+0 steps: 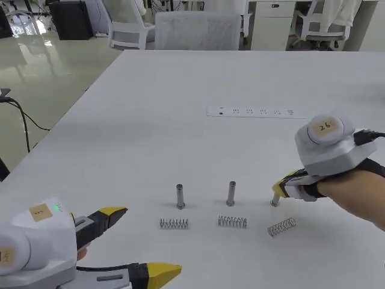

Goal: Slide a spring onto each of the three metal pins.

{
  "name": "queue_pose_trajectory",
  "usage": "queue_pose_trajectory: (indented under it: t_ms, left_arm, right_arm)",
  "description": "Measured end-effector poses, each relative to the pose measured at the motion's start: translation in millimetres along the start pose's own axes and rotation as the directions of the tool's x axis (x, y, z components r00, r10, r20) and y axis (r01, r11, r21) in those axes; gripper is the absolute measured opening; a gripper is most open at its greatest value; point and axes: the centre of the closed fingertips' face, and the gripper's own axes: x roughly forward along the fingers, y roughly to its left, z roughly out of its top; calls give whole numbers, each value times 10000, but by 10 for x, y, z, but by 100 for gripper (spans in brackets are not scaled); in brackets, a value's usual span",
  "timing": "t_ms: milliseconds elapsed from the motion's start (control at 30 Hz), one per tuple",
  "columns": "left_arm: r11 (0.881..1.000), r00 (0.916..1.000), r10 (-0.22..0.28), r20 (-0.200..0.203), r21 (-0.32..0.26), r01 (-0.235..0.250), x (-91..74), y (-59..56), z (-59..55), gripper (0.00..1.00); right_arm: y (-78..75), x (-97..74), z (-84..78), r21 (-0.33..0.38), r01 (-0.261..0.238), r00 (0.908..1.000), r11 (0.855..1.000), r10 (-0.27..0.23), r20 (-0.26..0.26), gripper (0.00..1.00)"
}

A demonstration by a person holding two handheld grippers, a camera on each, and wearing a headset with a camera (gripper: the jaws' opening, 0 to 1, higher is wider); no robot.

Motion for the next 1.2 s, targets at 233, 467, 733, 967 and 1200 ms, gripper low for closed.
queue_pose_trajectory:
  t_ms: [233,467,733,967,1200]
  left_arm:
    - [10000,10000,9,-4,2,-9,-1,0,-2,85]
    - [10000,10000,6,3,0,-6,-2,-7,2,85]
    - [10000,10000,-22,-1,2,22,5,-11,-2,85]
    - [10000,10000,-41,-8,8,41,8,-16,-1,84]
    - [10000,10000,-63,-17,20,63,10,-21,-2,84]
  right_arm:
    - [6,-5,-6,-95,-39,9999,9999,40,93,13]
    - [-5,-28,-29,-111,-88,9998,9999,91,191,18]
    - [-6,-93,-130,84,-350,9991,9994,348,240,21]
    - [60,-140,-247,-260,-684,9976,9973,687,86,22]
    - [139,-149,-363,-514,-1138,9934,9922,1128,-212,23]
